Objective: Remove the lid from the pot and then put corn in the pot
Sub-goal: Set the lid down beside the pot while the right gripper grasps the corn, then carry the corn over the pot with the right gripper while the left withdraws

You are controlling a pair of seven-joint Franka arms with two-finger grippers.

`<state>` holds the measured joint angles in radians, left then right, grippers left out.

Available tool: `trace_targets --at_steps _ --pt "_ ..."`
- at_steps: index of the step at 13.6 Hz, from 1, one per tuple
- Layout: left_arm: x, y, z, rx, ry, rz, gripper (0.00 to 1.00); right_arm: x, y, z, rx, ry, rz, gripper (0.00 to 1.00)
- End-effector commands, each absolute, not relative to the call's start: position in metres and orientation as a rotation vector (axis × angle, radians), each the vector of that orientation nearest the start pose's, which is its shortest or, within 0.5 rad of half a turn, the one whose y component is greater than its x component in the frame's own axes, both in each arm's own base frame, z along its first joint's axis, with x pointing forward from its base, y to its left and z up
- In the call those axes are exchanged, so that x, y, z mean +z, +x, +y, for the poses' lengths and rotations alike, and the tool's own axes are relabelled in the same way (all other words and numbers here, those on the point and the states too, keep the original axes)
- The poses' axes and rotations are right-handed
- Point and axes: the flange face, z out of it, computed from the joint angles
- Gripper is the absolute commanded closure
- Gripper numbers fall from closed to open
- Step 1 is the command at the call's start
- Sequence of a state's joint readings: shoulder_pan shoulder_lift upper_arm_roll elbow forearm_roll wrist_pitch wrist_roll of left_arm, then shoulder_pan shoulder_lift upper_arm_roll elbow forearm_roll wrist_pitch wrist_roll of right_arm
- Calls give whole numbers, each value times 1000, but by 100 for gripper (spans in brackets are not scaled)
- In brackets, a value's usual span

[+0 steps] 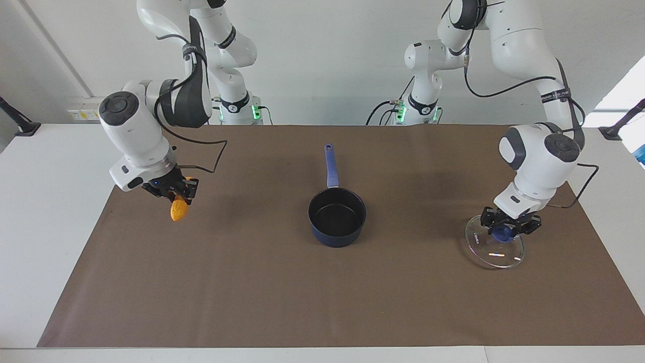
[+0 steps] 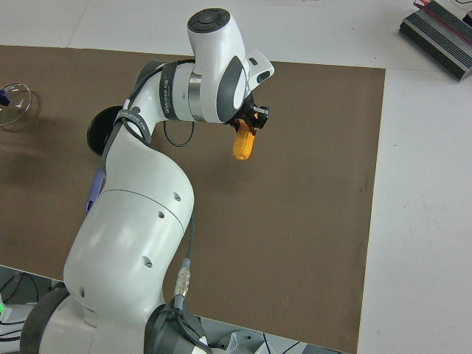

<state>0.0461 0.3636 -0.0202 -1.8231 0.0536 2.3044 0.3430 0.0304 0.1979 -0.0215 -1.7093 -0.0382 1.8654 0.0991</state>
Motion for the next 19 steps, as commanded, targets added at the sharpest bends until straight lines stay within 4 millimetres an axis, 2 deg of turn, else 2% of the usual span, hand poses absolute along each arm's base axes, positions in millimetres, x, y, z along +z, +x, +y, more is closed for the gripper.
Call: trace_targets --at_steps 1,4,5,6,7,8,11,12,15,17,19 --pt "344 641 22 -174 -3050 521 100 478 614 59 60 -3171 305 100" --pt "338 635 22 -156 -3055 511 100 481 600 139 -19 -3117 594 100" --pt "338 634 23 -153 -3056 509 90 480 595 162 -17 -3067 698 100" --pt "338 634 22 -153 -3056 511 65 477 592 189 0 -2987 777 100" --pt "339 635 22 -160 -3055 511 30 478 592 211 -45 -2924 812 100" --pt "341 636 19 -170 -3053 515 0 475 591 232 -79 -2895 824 100" --pt "350 642 12 -199 -3042 539 0 451 586 297 -133 -2791 880 100" --pt "360 644 8 -211 -3038 549 0 444 589 306 -151 -2770 893 100" --pt "427 639 -3 -294 -3018 563 0 418 589 337 -192 -2724 902 100" --pt "496 634 -16 -262 -3017 587 0 393 584 355 -190 -2757 861 100" --pt "550 627 -22 -185 -3027 598 0 378 584 356 -185 -2786 837 100"
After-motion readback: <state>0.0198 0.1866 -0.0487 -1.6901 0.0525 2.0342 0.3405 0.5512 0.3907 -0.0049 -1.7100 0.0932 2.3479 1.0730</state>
